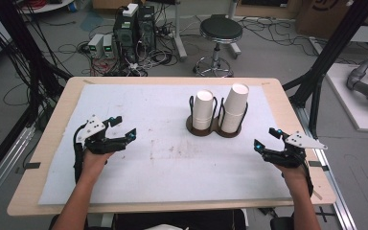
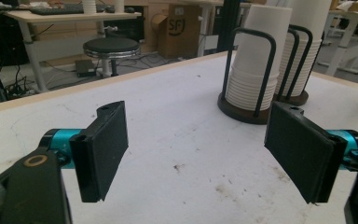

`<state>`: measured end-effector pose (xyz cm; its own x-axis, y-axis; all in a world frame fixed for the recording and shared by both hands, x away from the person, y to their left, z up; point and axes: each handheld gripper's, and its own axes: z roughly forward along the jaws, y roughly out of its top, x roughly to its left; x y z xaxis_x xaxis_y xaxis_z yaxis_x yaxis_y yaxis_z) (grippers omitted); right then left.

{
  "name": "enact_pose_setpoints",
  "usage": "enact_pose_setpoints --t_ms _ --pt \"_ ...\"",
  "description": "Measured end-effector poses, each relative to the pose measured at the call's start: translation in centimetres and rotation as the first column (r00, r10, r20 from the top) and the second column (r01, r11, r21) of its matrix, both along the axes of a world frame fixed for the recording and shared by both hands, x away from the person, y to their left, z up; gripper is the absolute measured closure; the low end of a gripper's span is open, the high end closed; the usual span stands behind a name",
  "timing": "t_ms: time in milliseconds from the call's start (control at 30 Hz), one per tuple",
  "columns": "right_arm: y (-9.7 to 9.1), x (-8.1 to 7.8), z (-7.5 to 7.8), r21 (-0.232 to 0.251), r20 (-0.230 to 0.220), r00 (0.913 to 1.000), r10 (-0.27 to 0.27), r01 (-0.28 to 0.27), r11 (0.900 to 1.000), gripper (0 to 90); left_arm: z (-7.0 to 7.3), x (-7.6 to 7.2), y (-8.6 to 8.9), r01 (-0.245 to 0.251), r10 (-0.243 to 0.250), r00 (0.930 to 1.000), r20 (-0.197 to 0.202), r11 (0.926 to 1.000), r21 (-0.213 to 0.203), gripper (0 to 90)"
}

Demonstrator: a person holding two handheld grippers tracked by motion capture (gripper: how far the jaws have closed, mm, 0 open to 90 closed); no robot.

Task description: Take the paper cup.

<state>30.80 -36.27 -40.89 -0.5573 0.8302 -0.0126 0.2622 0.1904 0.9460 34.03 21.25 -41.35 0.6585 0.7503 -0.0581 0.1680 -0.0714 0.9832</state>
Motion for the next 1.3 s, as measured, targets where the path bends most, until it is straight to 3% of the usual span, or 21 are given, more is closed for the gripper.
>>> enact_pose_setpoints --t_ms 333,633,767,933,1000,1100,1300 --pt "-0.4 -0.1 0.1 0.023 0.014 0.9996 -0.024 0.023 0.9995 21.6 0.0 0.2 -0.2 0.001 -0.001 0.9999 -0.010 1.0000 0.003 21.4" --pt "1.2 0.0 0.3 0.032 0.002 0.9980 0.063 -0.063 0.9975 21.4 -0.1 0.1 -0.4 0.008 -0.008 0.9999 -0.010 0.9999 0.013 21.4" --pt "1.9 0.0 0.7 0.054 0.029 0.9968 0.075 -0.077 0.9956 21.7 -0.1 0.0 -0.6 0.017 -0.016 0.9998 -0.011 0.9996 0.021 21.4" --pt "3.4 -0.2 1.6 0.061 0.075 0.9923 0.099 -0.104 0.9927 29.0 -0.2 0.0 -0.8 0.025 -0.025 0.9996 -0.011 0.9995 0.019 21.4" --pt "4.2 -0.3 1.9 0.044 0.093 0.9879 0.124 -0.128 0.9908 35.8 -0.2 0.0 -0.8 0.026 -0.026 0.9996 -0.011 0.9995 0.018 21.4" --pt "5.4 -0.1 1.6 0.021 0.081 0.9851 0.152 -0.154 0.9878 40.5 -0.2 0.1 -0.8 0.031 -0.030 0.9995 -0.012 0.9995 0.012 21.4" --pt "7.8 0.6 1.3 0.030 0.085 0.9749 0.206 -0.209 0.9774 48.4 -0.3 0.1 -0.9 0.036 -0.036 0.9992 -0.019 0.9992 0.019 21.4"
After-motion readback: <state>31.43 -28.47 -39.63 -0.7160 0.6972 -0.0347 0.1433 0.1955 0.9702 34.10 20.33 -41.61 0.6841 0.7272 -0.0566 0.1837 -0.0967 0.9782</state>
